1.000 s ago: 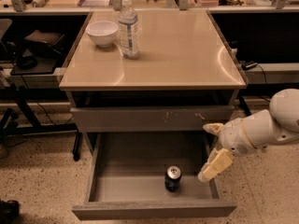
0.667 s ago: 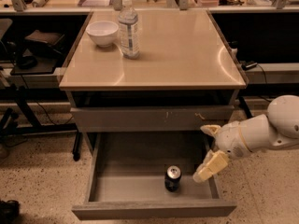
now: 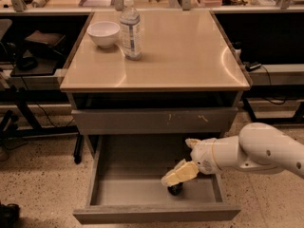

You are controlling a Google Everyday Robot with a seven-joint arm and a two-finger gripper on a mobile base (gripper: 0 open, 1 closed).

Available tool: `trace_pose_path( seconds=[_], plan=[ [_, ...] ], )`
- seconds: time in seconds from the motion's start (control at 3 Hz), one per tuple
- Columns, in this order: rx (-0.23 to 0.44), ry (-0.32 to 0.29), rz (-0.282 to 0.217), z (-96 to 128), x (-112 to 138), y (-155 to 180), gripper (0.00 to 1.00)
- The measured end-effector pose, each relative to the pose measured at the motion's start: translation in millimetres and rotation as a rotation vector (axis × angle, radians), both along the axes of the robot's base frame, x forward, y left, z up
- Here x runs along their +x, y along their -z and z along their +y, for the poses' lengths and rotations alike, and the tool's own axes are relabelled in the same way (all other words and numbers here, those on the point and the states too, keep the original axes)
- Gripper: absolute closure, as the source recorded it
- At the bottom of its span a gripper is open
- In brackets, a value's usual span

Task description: Pick pepsi can from middle drawer and place on counter

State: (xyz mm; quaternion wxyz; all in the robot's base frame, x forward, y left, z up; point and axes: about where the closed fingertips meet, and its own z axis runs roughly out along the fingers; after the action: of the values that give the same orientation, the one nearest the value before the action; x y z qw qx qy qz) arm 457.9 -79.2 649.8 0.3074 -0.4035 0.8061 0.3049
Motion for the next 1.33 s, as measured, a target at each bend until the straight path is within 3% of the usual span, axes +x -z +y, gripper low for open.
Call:
trace_pose_path(
  seconds=[0.33, 0.67, 1.0, 1.33],
  plan=[
    [-0.014, 0.064, -0.038, -5.9, 17.6, 1.0, 0.00],
    [-0.015, 0.102, -0.027, 8.3, 26.2, 18.6, 0.00],
    [-0.072, 0.166, 0.021, 29.1, 34.4, 63.5, 0.00],
    [-0.073, 0.194, -0.007, 45.3, 51.7, 63.4, 0.00]
  ],
)
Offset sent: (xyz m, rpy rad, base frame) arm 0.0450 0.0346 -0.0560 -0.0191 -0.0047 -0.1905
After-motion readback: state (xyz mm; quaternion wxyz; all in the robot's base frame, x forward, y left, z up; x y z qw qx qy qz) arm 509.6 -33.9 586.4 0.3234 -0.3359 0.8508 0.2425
